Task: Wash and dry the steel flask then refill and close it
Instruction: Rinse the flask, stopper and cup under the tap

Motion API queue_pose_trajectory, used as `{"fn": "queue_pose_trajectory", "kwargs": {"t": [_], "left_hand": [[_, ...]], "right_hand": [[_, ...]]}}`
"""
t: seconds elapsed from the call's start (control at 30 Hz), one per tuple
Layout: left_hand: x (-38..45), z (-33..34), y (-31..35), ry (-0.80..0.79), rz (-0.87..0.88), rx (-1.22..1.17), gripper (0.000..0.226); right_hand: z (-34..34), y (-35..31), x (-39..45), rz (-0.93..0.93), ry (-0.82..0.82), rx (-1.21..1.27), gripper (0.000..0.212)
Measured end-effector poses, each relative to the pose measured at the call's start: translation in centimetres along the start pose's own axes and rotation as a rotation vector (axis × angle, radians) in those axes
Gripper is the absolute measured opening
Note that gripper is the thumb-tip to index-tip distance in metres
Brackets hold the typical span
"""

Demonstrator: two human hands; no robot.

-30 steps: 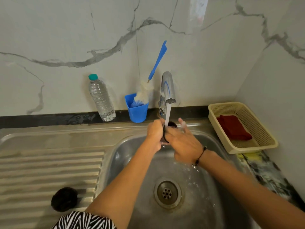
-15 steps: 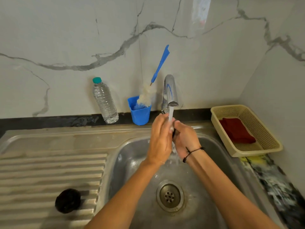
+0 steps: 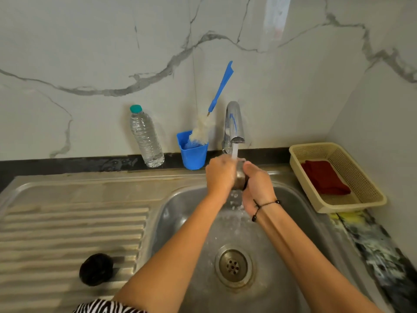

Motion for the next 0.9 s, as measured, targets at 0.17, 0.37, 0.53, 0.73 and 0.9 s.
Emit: {"fn": "queue_pose_trajectory", "kwargs": {"t": [0.17, 0.37, 0.53, 0.73, 0.9], "left_hand": [[-1.4, 0.1, -2.8, 0.031, 0.859, 0.221, 0.037], [-1.0, 0.2, -1.1, 0.023, 0.436, 0.169, 0.037], [-0.3, -0.3, 0.6, -0.186, -0.232, 0.107, 0.022], [0.0, -2.2, 0.7, -0.337, -0.531, -0.102, 0.03], [-0.7, -1.2, -1.6, -0.104, 0.317, 0.207, 0.027]], "right_hand": [[-0.1, -1.8, 0.5, 0.051, -0.085, 0.17, 0.026], [-1.2, -0.7, 0.4, -0.047, -0.152, -0.035, 0.027], [-2.0, 0.3, 0.1, -0.195, -0.149, -0.317, 0.036], [-2.6, 0.9, -0.1, -0.314, -0.237, -0.556, 0.035], [-1.7, 0.9, 0.7, 0.023, -0.167, -0.192, 0.032]]}}
Point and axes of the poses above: each hand's wrist, its own x-axis towards the middle knuckle, its own z-axis out of the palm, y = z × x, the point moved 1 cm from there along x, towards the middle knuckle, and after that the axes turned 3 degrees about y, right-handed, at the moved point
